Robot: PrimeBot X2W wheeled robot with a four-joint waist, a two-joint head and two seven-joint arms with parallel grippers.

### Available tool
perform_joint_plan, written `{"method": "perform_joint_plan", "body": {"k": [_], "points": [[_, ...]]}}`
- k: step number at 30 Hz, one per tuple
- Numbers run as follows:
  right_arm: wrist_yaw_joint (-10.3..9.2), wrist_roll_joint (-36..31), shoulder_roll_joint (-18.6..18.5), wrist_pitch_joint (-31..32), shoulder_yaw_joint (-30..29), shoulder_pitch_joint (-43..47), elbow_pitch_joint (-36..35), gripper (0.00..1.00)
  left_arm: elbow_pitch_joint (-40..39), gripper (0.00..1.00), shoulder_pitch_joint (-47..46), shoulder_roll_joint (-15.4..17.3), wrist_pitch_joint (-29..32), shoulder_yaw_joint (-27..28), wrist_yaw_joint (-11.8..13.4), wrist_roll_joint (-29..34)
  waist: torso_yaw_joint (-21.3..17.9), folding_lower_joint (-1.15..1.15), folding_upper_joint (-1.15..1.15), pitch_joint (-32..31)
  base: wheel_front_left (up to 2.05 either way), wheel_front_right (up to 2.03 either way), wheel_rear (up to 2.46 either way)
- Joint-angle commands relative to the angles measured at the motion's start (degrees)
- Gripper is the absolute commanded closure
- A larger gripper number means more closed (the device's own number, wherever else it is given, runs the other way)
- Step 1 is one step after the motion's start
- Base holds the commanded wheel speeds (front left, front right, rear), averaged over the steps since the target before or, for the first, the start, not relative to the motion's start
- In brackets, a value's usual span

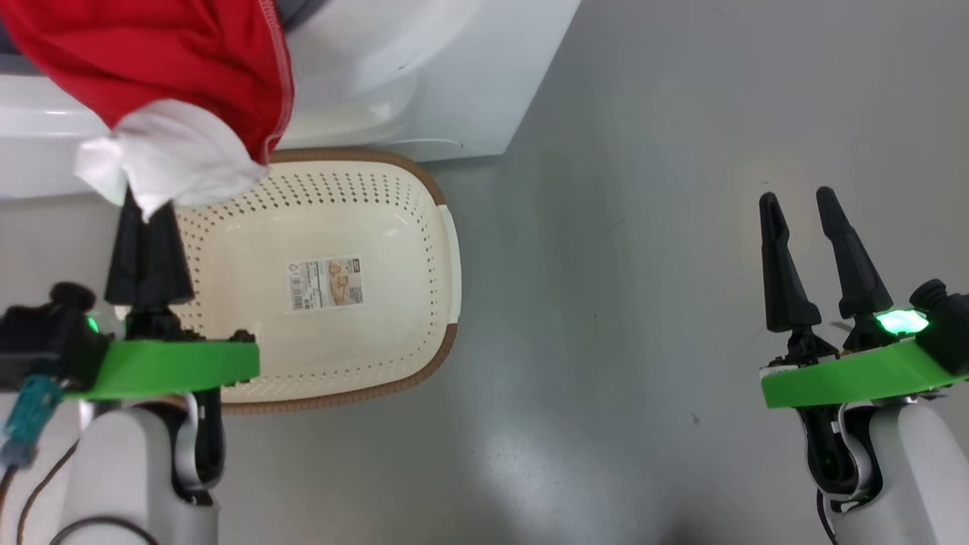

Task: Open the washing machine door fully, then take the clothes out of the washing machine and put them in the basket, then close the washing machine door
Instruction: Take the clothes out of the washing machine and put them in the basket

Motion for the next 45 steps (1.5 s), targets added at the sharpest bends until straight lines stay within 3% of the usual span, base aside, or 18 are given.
{"method": "perform_joint_plan", "body": {"k": [1,11,17,21,23,26,28,29,38,45], "points": [[0.37,0.0,0.0,-0.4,1.2,-0.6,-1.7,0.0,1.4,0.95,-1.3,1.3,-0.2,1.3,-0.5,1.3,-0.6,0.0,0.0,1.4,0.0,0.0,0.0],[0.37,0.3,0.7,-0.4,1.0,-2.4,-1.9,0.0,18.9,0.82,-9.1,1.5,-0.2,1.6,-1.9,6.3,-2.0,0.0,0.0,5.2,0.0,0.0,0.0],[0.37,0.5,1.2,-0.4,1.6,-3.3,-1.9,0.0,28.9,0.87,-14.8,2.4,-0.2,2.0,-1.8,7.7,-3.2,0.0,0.0,7.1,0.0,0.0,0.0],[0.37,0.6,1.5,-0.4,2.1,-3.8,-1.9,0.0,33.6,0.78,-18.3,3.2,-0.2,1.8,-1.5,8.6,-3.9,0.0,0.0,8.1,0.0,0.0,0.0],[0.37,0.6,1.6,-0.4,2.1,-3.9,-2.0,0.0,35.6,0.7,-19.7,3.5,-0.2,1.6,-1.4,8.7,-4.1,0.0,0.0,8.4,0.0,0.0,0.0],[0.37,0.7,1.8,-0.4,2.2,-4.0,-2.1,0.0,37.9,0.48,-21.4,4.0,-0.2,1.8,-1.1,8.7,-4.5,0.0,0.0,8.7,0.0,0.0,0.0],[0.37,0.8,1.8,-0.4,2.1,-4.1,-2.0,0.0,38.7,0.02,-22.0,4.1,-0.2,1.8,-1.1,8.6,-4.7,0.0,0.0,8.7,0.0,0.0,0.0],[0.37,0.9,1.8,-0.4,2.1,-4.1,-2.0,0.0,38.9,0.0,-22.2,4.1,-0.2,1.9,-1.1,8.6,-4.7,0.0,0.0,8.7,0.0,0.0,0.0],[0.37,0.4,1.9,-0.4,1.6,-4.2,-1.6,0.0,38.6,0.0,-21.3,3.3,-0.2,2.4,-1.3,7.4,-3.6,0.0,0.0,7.6,0.0,0.0,0.0],[0.37,0.1,1.5,-0.4,1.3,-4.4,-1.0,0.0,33.5,0.0,-17.8,2.3,-0.2,2.9,-0.7,7.0,-2.0,0.0,0.0,6.2,0.0,0.0,0.0]]}}
